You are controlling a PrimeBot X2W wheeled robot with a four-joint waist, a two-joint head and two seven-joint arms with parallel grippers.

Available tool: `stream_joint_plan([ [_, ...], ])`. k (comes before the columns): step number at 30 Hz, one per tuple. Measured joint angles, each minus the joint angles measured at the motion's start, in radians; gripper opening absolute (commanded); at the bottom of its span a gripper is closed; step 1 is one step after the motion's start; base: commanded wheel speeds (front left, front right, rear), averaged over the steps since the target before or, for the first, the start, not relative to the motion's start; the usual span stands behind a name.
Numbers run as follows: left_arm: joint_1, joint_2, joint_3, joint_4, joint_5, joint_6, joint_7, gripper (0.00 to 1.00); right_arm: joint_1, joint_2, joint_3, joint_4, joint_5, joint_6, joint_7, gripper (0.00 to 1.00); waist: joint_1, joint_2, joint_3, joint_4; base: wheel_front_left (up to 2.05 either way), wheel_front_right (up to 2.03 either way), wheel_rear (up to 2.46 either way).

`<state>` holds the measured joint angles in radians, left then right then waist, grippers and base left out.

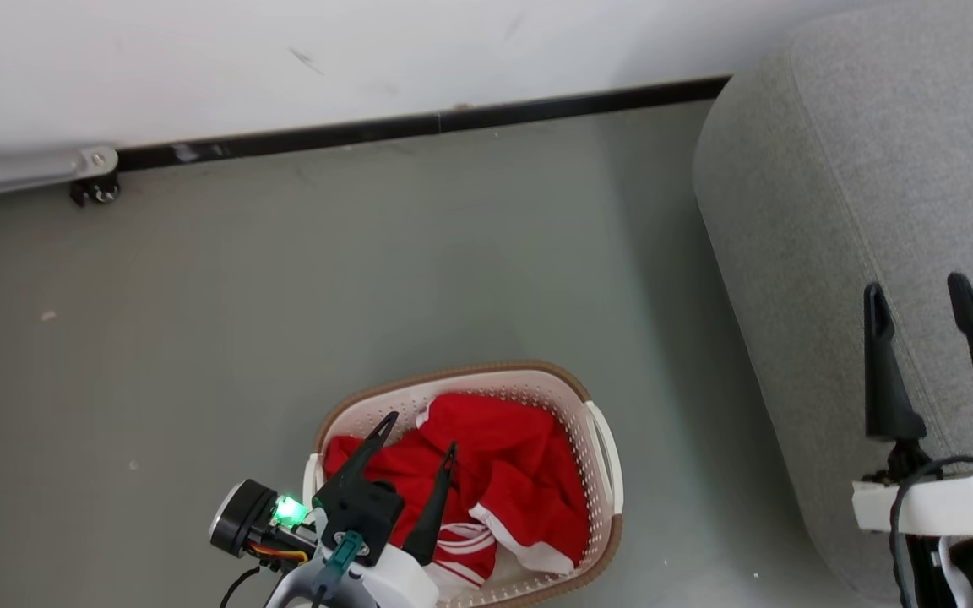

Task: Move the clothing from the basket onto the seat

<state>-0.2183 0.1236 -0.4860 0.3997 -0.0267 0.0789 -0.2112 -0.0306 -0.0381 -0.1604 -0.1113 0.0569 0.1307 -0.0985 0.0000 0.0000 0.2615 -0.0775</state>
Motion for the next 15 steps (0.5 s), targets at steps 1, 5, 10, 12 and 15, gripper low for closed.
stream_joint_plan([
  [1,-0.007,-0.001,-0.006,0.015,0.005,-0.001,0.0,1.0,-0.01,0.0,0.001,-0.003,0.0,0.0,-0.002,1.0,0.0,0.0,0.01,-0.003,0.0,0.0,0.0],
  [5,-0.04,-0.007,-0.021,0.072,0.013,-0.01,0.001,1.0,-0.051,0.0,-0.002,-0.012,0.0,0.0,-0.012,1.0,0.0,0.0,0.053,-0.014,0.0,0.0,0.0],
  [10,-0.079,-0.013,-0.034,0.123,0.028,-0.018,0.001,1.0,-0.099,-0.001,0.003,-0.014,0.005,0.0,-0.017,1.0,0.0,0.0,0.106,-0.028,0.0,0.0,0.0],
  [12,-0.093,-0.017,-0.037,0.146,0.031,-0.018,0.001,1.0,-0.119,-0.001,0.009,-0.015,0.005,0.0,-0.017,1.0,0.0,0.0,0.127,-0.033,0.0,0.0,0.0],
  [15,-0.119,-0.023,-0.036,0.171,0.031,-0.019,0.0,1.0,-0.147,-0.001,0.016,-0.015,0.009,0.0,-0.018,1.0,0.0,0.0,0.16,-0.041,0.0,0.0,0.0],
])
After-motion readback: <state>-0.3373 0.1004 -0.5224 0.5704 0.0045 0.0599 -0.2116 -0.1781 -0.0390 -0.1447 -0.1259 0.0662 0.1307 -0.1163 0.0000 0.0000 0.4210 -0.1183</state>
